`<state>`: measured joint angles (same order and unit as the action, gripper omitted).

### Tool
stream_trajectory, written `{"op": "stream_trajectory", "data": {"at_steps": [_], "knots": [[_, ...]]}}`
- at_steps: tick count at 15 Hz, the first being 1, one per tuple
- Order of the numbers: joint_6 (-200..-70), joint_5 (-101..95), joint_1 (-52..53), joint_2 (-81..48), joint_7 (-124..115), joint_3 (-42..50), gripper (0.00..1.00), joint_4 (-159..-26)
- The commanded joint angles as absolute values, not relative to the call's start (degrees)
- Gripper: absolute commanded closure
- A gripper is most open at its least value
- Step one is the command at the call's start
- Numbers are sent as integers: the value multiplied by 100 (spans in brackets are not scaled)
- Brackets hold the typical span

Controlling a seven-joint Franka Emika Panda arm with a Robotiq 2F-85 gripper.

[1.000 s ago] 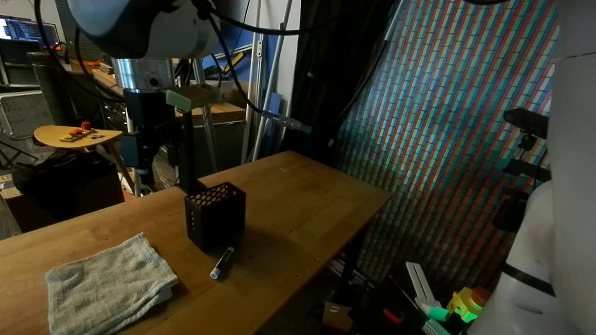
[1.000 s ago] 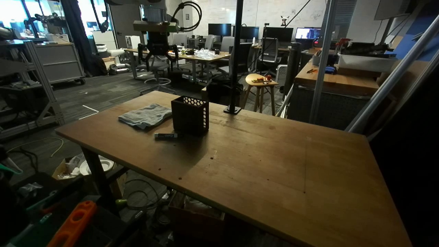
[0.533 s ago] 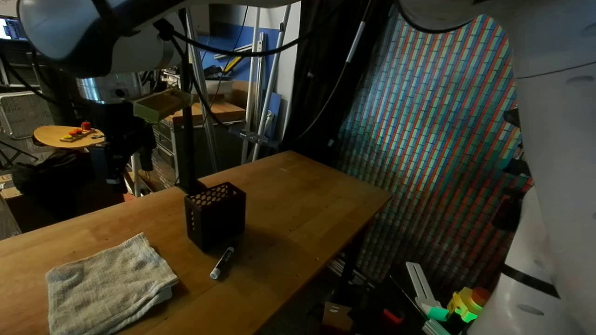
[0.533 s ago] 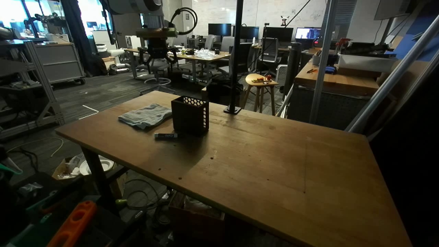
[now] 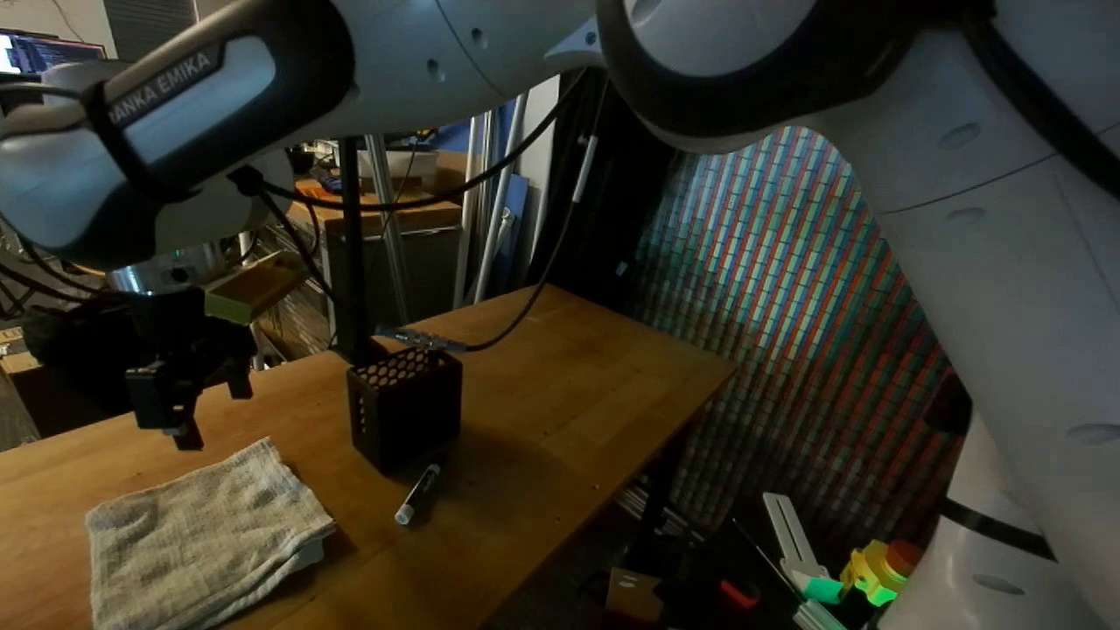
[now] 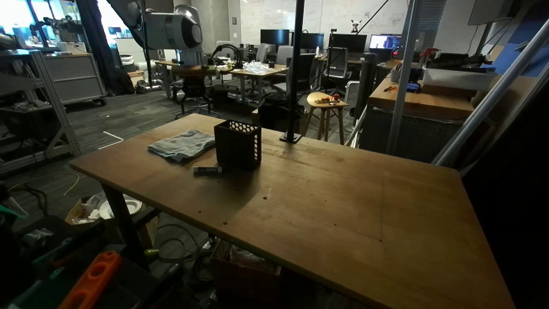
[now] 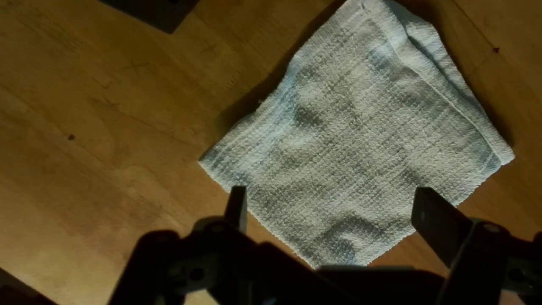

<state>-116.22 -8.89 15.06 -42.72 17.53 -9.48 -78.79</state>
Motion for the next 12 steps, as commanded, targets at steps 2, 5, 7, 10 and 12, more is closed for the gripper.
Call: {"op": "stream_trajectory", "data": {"at_steps": [2, 5, 7, 10, 12], "knots": [[-11579, -846, 1588, -5187, 1880, -1070, 0, -6956], [-11607, -783, 1615, -5612, 1855, -1109, 0, -6698], [-11656, -726, 1611, -5780, 1835, -1150, 0, -6665], [-11822, -617, 1583, -6055, 1793, -1200, 0, -6616], [-11904, -532, 1574, -6241, 1817, -1249, 0, -6539]]}}
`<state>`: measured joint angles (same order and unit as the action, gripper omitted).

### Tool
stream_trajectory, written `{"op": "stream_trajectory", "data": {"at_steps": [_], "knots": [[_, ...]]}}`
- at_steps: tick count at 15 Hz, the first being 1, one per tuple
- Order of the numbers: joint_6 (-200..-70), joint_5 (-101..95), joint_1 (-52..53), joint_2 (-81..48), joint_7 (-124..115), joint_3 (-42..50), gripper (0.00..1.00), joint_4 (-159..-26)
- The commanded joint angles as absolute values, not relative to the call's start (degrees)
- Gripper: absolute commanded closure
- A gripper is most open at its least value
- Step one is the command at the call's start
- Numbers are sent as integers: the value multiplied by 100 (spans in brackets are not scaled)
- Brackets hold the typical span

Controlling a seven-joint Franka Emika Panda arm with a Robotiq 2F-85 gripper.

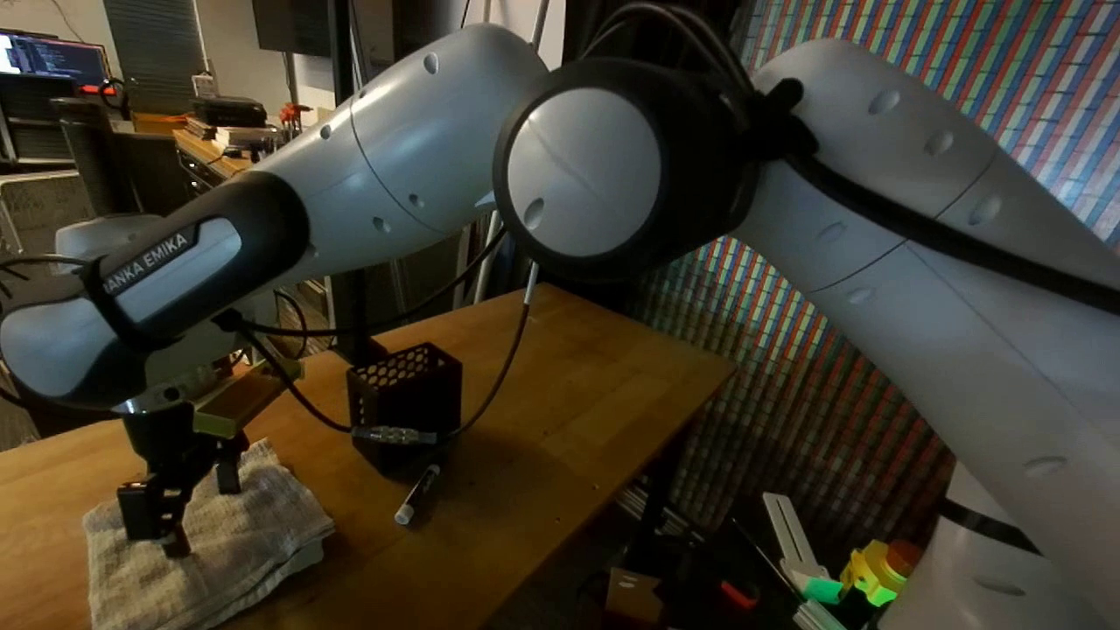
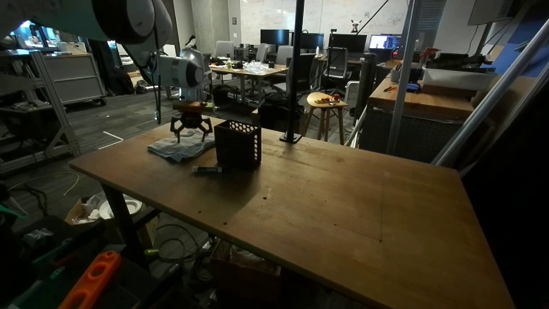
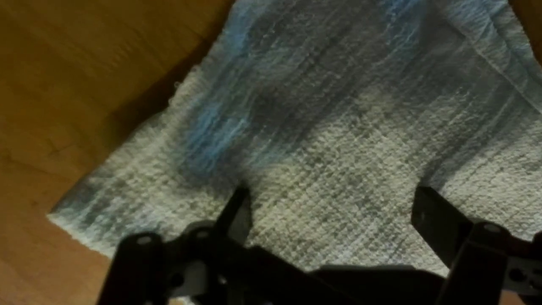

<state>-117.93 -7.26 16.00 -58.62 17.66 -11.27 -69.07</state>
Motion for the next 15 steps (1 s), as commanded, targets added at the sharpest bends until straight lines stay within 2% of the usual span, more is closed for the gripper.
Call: {"op": "stream_trajectory", "data": {"at_steps": [1, 4, 5, 6, 12, 15], "knots": [[-11920, -502, 1573, -6317, 1826, -1262, 0, -6484], [-11904, -353, 1564, -6445, 1891, -1347, 0, -6452], [-11904, -334, 1555, -6446, 1912, -1366, 22, -6459], [-11875, -346, 1551, -6397, 1924, -1360, 26, -6490], [-11765, -334, 1479, -6043, 2049, -1431, 72, -6770], [-11702, -353, 1407, -5874, 2101, -1409, 91, -6944]]}}
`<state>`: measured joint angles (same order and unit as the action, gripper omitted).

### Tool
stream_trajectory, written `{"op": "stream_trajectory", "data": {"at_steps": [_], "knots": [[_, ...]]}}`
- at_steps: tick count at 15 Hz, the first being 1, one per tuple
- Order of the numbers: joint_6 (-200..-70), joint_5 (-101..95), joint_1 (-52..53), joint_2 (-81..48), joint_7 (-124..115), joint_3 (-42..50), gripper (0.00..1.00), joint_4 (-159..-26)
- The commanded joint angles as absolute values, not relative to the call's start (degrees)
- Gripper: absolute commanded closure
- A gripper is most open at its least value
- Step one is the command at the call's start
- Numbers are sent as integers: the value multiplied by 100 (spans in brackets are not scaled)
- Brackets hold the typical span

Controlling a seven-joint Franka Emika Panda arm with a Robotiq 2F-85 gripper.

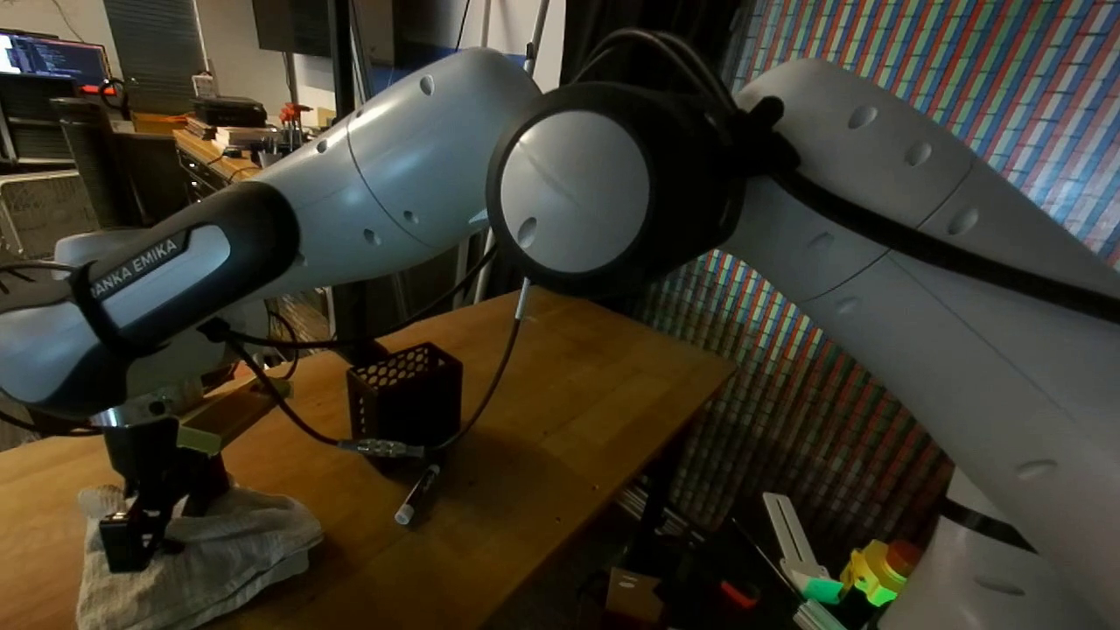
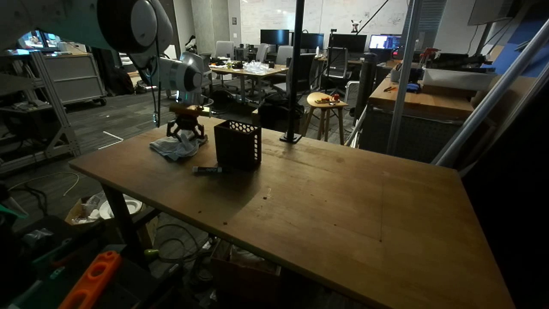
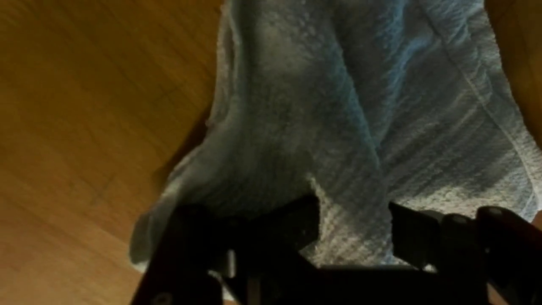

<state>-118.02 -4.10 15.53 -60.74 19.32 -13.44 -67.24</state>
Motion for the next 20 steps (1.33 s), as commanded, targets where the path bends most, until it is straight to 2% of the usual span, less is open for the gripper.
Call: {"op": "stream_trajectory", "data": {"at_steps": [1, 2, 8, 20], "knots": [[-11683, -352, 1360, -5755, 2099, -1397, 93, -7081], [-11665, -351, 1330, -5703, 2102, -1395, 96, -7135], [-11655, -280, 1167, -5335, 2110, -1418, 90, -7537], [-11783, -60, 708, -3757, 1821, -1288, 92, -8773]]}}
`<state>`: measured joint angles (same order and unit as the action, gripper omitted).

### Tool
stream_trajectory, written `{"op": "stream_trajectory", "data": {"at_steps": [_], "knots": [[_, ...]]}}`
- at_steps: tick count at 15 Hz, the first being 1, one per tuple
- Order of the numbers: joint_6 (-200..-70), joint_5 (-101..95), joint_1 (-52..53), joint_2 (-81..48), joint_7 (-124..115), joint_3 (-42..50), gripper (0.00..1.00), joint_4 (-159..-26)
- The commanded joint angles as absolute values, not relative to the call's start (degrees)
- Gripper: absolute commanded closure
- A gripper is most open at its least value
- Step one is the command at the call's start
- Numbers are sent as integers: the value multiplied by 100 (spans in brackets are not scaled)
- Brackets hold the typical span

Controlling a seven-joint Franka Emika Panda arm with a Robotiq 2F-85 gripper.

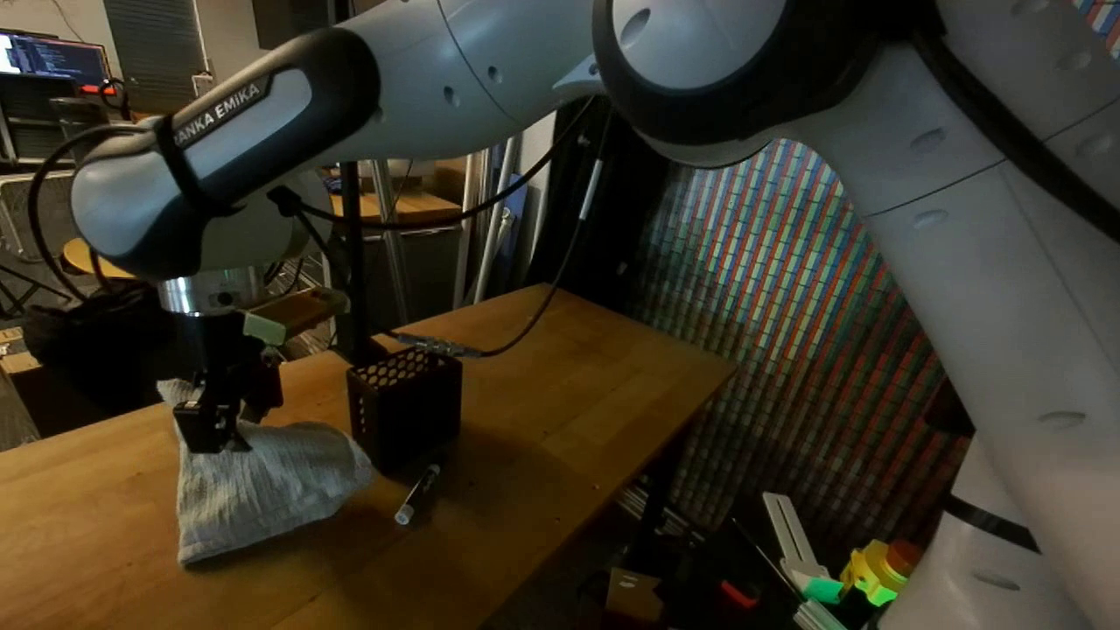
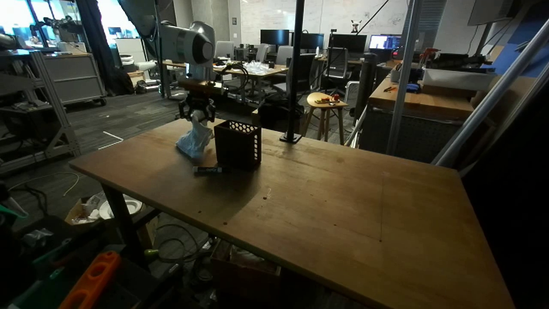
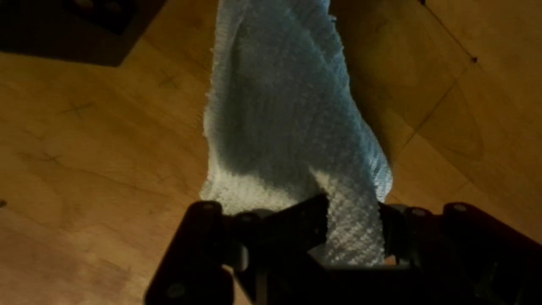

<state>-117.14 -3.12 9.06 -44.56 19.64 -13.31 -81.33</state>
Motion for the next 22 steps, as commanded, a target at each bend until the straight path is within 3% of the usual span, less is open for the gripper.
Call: {"op": "stream_trajectory", "data": {"at_steps": [1, 9, 22], "knots": [[-11764, 52, 621, -3569, 1670, -1250, 92, -8897], [-11830, 1103, 147, -2361, 715, -896, 92, -9561], [-11944, 31, 205, -2211, 499, -310, 91, -10135]]}}
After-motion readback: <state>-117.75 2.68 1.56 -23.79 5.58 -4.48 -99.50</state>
